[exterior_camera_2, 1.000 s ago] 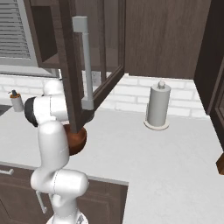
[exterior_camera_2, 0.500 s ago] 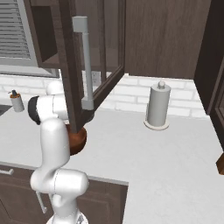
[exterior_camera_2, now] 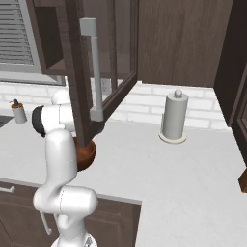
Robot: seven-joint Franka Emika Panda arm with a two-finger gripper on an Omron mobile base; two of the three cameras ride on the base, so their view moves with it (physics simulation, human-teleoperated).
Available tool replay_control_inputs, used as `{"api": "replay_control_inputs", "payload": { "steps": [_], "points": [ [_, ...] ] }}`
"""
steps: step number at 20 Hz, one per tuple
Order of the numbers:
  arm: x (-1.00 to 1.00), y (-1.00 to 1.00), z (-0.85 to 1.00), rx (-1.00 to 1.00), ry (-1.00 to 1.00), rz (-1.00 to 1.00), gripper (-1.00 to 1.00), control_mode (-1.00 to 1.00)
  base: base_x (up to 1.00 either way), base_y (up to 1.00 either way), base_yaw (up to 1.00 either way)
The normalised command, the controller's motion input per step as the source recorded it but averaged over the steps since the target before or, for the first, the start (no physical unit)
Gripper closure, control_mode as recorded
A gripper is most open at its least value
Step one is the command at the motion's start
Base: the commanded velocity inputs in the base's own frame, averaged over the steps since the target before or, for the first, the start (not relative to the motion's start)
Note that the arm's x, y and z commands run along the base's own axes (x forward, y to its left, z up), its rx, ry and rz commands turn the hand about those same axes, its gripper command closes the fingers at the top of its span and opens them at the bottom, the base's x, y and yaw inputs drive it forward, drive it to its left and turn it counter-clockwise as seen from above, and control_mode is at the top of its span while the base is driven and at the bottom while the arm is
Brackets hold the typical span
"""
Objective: Pick up the bowls on the counter and stack them on top of one another in the open cabinet. Place the smaller bowl on top of the larger bowl.
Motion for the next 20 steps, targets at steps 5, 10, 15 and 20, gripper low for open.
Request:
{"api": "replay_control_inputs", "payload": {
  "steps": [5,10,15,20],
  "points": [
    [-0.01,0.0,0.03,0.0,-0.01,0.0,1.0,-1.0,0.0,0.0,0.0],
    [-0.35,0.0,0.51,0.0,-0.19,0.0,1.0,-1.0,0.0,0.0,0.0],
    [-0.69,0.0,0.89,0.0,-0.28,-0.01,1.0,-1.0,0.0,0.0,0.0],
    [-1.0,0.0,0.59,0.0,-0.09,-0.08,1.0,-1.0,0.0,0.0,0.0]
  ]
}}
